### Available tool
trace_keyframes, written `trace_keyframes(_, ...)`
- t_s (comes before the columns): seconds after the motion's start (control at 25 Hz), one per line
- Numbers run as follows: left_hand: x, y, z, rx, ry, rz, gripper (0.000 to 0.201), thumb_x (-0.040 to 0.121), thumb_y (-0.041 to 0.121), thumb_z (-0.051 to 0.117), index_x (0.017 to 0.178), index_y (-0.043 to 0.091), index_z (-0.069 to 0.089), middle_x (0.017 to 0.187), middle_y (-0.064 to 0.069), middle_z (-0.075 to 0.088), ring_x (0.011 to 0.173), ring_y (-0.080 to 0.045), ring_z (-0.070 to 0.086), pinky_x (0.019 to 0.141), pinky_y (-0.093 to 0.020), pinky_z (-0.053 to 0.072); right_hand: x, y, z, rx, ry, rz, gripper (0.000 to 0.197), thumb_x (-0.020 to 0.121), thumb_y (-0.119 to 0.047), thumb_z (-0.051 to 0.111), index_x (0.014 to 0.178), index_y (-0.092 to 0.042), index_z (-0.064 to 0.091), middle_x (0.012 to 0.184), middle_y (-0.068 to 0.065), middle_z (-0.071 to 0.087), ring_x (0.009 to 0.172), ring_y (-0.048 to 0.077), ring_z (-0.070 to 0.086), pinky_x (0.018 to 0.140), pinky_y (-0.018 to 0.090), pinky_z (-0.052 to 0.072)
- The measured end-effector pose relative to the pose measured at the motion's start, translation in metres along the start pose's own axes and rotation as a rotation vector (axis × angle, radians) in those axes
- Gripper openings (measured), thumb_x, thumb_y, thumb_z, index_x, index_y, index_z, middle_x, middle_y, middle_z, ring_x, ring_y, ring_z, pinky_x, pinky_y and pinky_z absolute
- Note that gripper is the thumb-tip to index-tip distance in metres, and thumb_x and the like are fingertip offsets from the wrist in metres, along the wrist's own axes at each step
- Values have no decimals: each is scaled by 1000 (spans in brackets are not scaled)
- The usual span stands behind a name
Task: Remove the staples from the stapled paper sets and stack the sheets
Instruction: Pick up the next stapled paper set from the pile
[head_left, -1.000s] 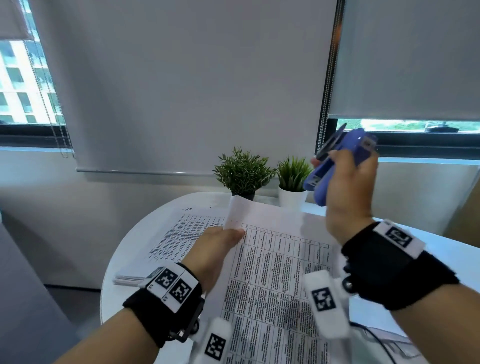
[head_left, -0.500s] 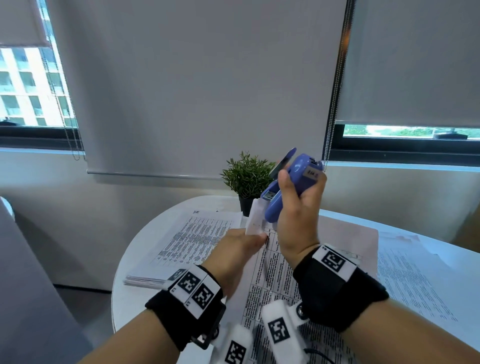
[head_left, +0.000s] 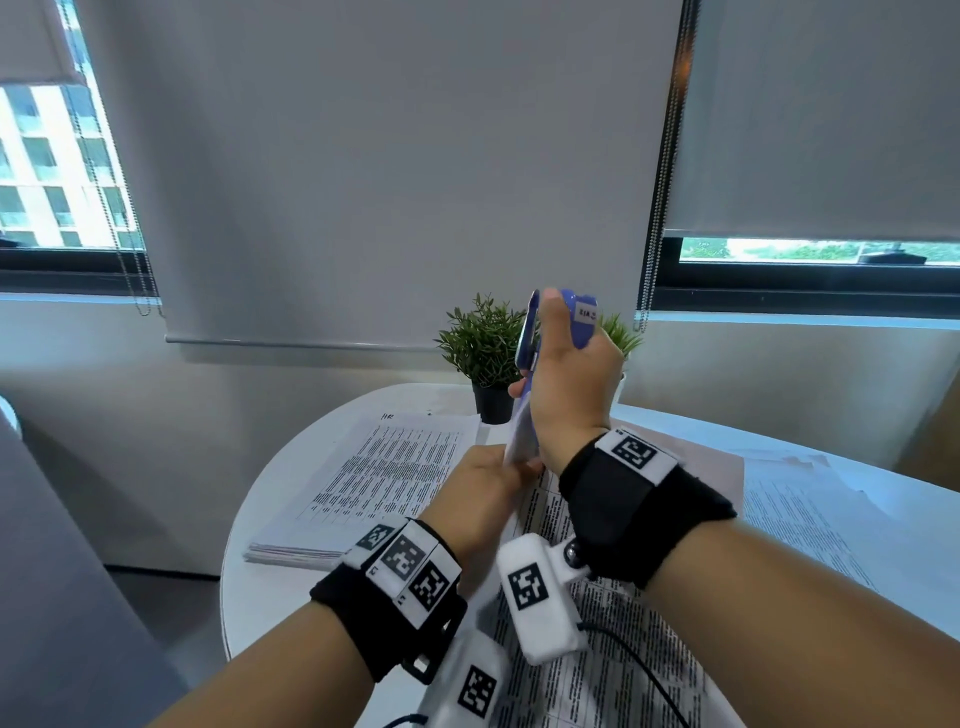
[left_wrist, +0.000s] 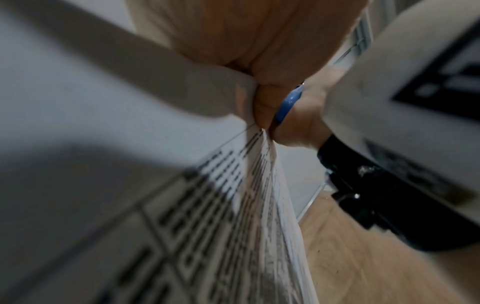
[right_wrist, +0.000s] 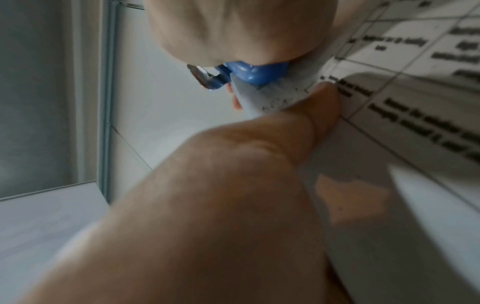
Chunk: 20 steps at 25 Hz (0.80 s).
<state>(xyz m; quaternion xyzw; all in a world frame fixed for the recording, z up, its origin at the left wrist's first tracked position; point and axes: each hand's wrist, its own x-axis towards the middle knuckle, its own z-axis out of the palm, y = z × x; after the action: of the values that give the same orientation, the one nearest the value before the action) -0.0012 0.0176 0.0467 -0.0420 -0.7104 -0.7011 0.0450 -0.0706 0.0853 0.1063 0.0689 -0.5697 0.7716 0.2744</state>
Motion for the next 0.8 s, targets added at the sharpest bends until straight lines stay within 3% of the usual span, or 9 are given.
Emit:
trace_keyframes(0.08, 3, -5, -3, 47, -16, -8, 31, 94, -2, 50, 65, 4, 58, 49, 3, 60, 42, -6, 54, 49, -18, 39, 2, 3, 3, -22, 16, 42, 45, 81, -57, 64, 74, -13, 62, 63, 8, 61, 47, 23, 59, 43, 31, 50)
trace_keyframes(0.2, 3, -11, -7, 59, -82, -1, 25, 87, 15, 57, 80, -9, 61, 71, -16, 60, 65, -21, 55, 68, -30, 40, 3, 8, 4, -29, 58, 105, 55, 66, -73, 57, 63, -18, 59, 57, 8, 59, 42, 26, 57, 43, 32, 49)
trace_keyframes(0.28, 2, -16, -11, 40, -115, -65, 26, 80, 20, 61, 89, -4, 62, 77, -18, 56, 66, -24, 50, 67, -34, 39, 7, 10, 3, -39, 86, 126, 56, 61, -76, 54, 60, -20, 57, 54, 5, 58, 41, 27, 56, 45, 34, 50)
trace_keyframes(0.36, -2, -25, -15, 101, -129, -133, 8, 85, 10, 63, 84, 3, 60, 67, -12, 55, 56, -19, 50, 59, -27, 41, 10, 9, 1, -26, 95, 122, 55, 62, -75, 55, 63, -20, 57, 55, 4, 58, 41, 26, 55, 44, 31, 48)
trace_keyframes(0.48, -8, -39, -25, 244, -172, -173, 11, 84, 4, 65, 74, 0, 63, 63, -5, 60, 58, -16, 55, 62, -26, 45, 17, 3, -5, 5, 101, 76, 46, 74, -65, 60, 69, -19, 59, 61, 6, 60, 45, 22, 56, 42, 30, 48)
trace_keyframes(0.6, -4, -54, -34, 200, 5, -162, 25, 81, 11, 74, 84, -11, 63, 73, -15, 59, 68, -22, 55, 66, -32, 47, 29, 0, -9, -77, 3, 39, 36, 88, -49, 56, 82, -13, 57, 75, 10, 64, 46, 15, 58, 47, 29, 52)
trace_keyframes(0.72, 0, -57, -40, 164, 168, -148, 15, 88, 12, 67, 91, -3, 65, 84, -17, 64, 76, -23, 59, 71, -28, 50, 40, -4, -14, -97, -47, 56, 30, 89, -43, 38, 96, -15, 45, 105, 18, 60, 70, 20, 60, 62, 36, 52)
trace_keyframes(0.8, 8, -54, -49, 137, 193, -170, 16, 91, 12, 64, 96, -3, 64, 94, -22, 65, 88, -33, 61, 83, -35, 53, 45, -8, -24, -64, -4, 80, 22, 97, -35, 34, 105, -16, 40, 107, 12, 55, 81, 18, 56, 68, 35, 51)
